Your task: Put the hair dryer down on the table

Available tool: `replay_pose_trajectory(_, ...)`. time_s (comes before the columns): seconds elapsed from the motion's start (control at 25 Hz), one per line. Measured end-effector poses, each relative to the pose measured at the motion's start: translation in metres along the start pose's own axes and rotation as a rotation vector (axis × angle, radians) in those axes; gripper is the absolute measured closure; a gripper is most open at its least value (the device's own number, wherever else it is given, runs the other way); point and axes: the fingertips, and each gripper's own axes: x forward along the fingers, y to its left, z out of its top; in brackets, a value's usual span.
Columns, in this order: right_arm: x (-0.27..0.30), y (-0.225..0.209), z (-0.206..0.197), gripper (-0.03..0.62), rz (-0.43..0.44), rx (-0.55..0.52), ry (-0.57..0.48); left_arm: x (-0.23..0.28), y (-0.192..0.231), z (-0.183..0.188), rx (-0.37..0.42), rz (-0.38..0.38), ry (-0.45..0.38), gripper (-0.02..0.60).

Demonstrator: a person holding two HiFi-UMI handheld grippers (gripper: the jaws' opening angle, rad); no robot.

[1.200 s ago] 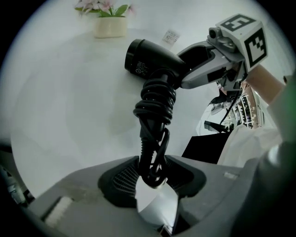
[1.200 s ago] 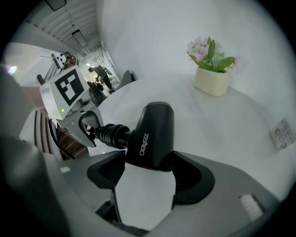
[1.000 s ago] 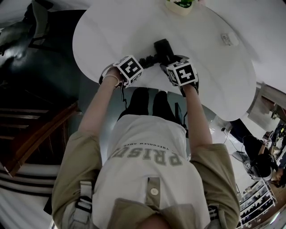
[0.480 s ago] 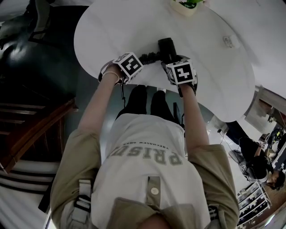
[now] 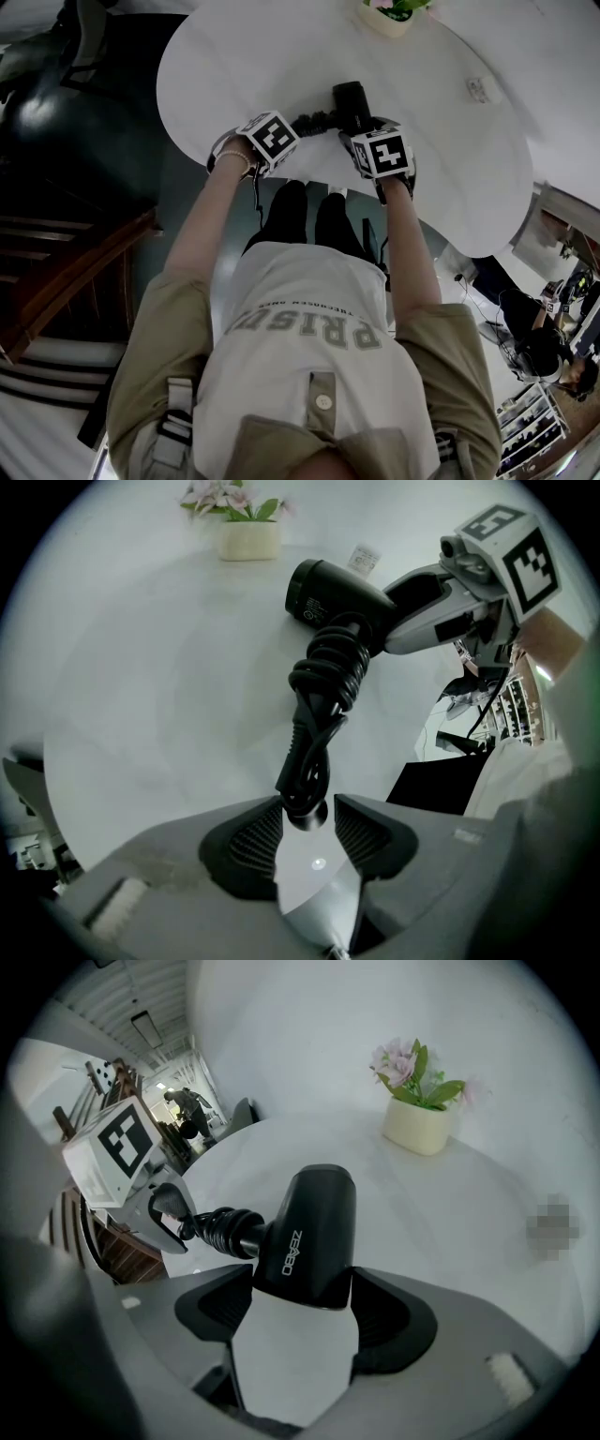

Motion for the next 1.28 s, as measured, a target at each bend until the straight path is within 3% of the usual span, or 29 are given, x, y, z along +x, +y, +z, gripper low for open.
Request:
replay_pose_trajectory(0.08, -0.001, 0.001, 0.002, 0.243, 0.019, 0.011, -0.022, -0.003, 0.0, 0.001, 0.0, 0.002, -0.006, 0.396)
replay_pose_trajectory(0.16, -0.003, 0.004, 0.006, 0.172, 0.054, 0.042, -0.061, -0.002, 0.001, -0.001, -0.005, 0.009, -0.013, 0.396)
replay_pose_trajectory(0.32, -0.024, 0.006, 0.021, 0.151, 0.08, 0.105, -0.174, -0.009, 0.001, -0.001, -0.007, 0.022, -0.048, 0.396)
replay_pose_trajectory(0.56, -0.081, 0.002, 0.052, 0.146, 0.038, 0.106, -0.424, -0.054, 0.006, 0.017, -0.012, 0.163, -0.262, 0.396)
replay_pose_trajectory(0.68, -0.119, 0.002, 0.07, 0.148, -0.005, 0.08, -0.572, -0.095, 0.005, 0.038, -0.02, 0.243, -0.452, 0.396)
replay_pose_trajectory(0.84, -0.176, 0.009, 0.094, 0.148, -0.065, 0.026, -0.764, -0.179, 0.004, 0.067, -0.044, 0.419, -0.816, 0.396)
replay_pose_trajectory(0.96, -0.219, 0.02, 0.108, 0.157, -0.099, -0.018, -0.905, -0.234, -0.001, 0.08, -0.049, 0.491, -1.036, 0.396)
replay_pose_trajectory(1.12, -0.261, 0.032, 0.116, 0.23, -0.108, -0.054, -1.076, -0.281, -0.009, 0.087, -0.089, 0.561, -1.256, 0.396)
replay_pose_trajectory(1.28, -0.285, 0.037, 0.115, 0.344, -0.203, -0.097, -1.131, -0.325, -0.024, 0.081, -0.104, 0.633, -1.447, 0.397)
